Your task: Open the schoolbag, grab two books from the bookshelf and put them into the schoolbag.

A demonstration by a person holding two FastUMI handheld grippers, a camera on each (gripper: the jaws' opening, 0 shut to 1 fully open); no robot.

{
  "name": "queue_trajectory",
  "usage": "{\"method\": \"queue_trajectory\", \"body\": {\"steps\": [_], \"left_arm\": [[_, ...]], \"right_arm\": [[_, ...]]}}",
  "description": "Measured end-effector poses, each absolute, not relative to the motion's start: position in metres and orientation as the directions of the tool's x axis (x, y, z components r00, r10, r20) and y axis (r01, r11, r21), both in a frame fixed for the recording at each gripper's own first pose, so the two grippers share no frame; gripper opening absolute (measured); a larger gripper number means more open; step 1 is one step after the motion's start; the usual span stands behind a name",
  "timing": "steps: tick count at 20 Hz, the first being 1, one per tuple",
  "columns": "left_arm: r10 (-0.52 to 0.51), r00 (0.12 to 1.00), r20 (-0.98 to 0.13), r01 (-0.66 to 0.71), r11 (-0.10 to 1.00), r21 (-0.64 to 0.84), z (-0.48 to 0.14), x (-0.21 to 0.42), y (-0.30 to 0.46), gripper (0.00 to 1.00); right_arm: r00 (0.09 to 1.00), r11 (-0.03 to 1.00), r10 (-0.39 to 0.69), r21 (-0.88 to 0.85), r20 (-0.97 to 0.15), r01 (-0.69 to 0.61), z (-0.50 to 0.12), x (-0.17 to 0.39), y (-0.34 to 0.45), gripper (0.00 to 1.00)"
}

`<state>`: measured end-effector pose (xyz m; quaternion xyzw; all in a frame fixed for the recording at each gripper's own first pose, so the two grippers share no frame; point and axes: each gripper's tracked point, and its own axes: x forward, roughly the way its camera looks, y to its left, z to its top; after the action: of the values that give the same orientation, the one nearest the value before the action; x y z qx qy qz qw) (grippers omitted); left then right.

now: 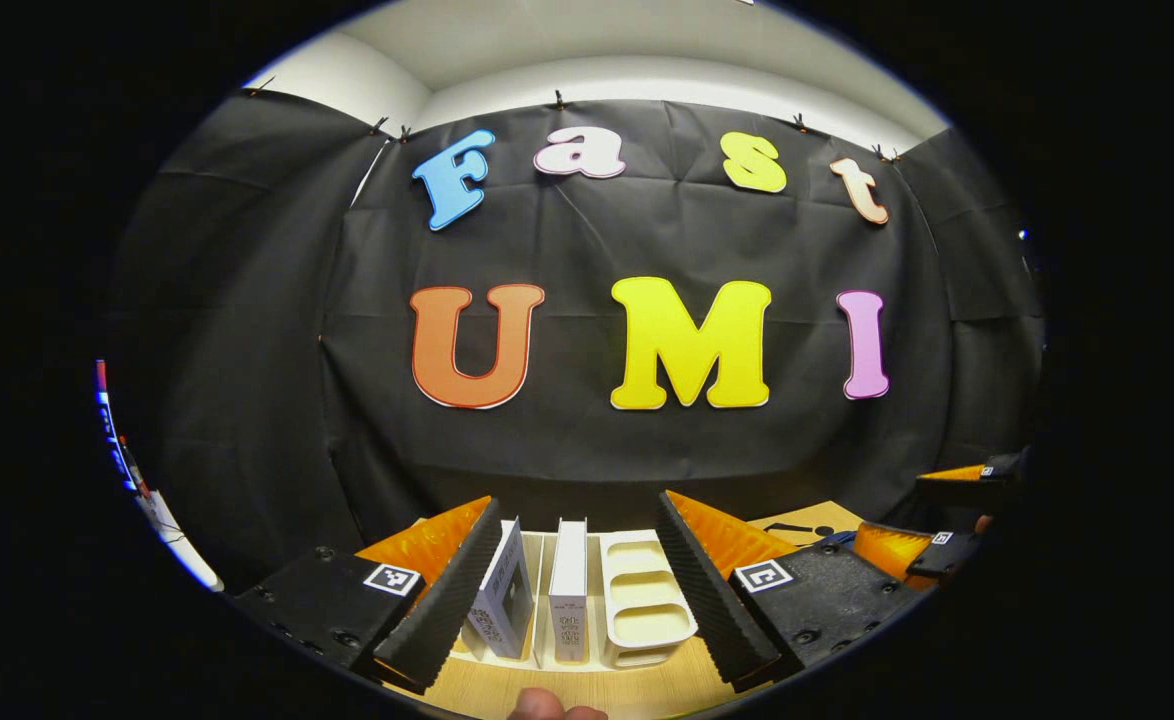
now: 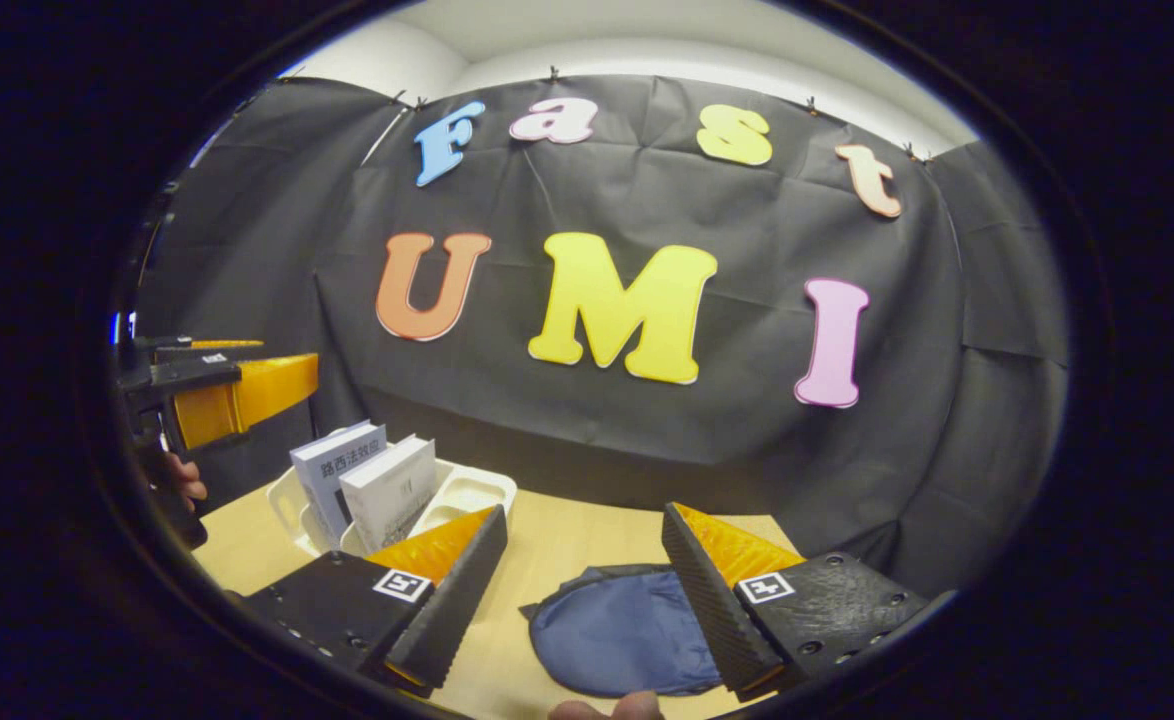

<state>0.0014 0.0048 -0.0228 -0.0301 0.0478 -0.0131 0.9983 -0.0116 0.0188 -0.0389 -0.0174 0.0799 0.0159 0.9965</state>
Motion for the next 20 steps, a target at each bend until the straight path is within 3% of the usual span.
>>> {"method": "queue_trajectory", "body": {"steps": [4,7,12,20], "left_arm": [[-0.032,0.995,-0.095,0.027,0.998,-0.053,-0.021,0.002,0.004,0.98],[-0.030,0.993,-0.110,0.023,0.998,-0.067,-0.025,0.000,0.003,0.98],[-0.004,0.991,-0.134,-0.005,0.998,-0.063,-0.032,-0.003,0.019,0.98],[0.013,0.984,-0.178,-0.023,0.998,-0.055,-0.047,-0.009,0.032,0.98]], "right_arm": [[0.965,0.996,0.051,-0.058,-0.259,-0.068,-0.070,-0.008,0.025,0.96],[0.910,0.988,0.058,-0.108,-0.410,-0.111,-0.121,-0.002,0.026,0.95],[0.727,0.965,0.061,-0.145,-0.684,-0.217,-0.210,0.001,0.036,0.99],[0.488,0.965,-0.030,-0.152,-0.872,-0.212,-0.309,0.032,0.036,0.96]]}}
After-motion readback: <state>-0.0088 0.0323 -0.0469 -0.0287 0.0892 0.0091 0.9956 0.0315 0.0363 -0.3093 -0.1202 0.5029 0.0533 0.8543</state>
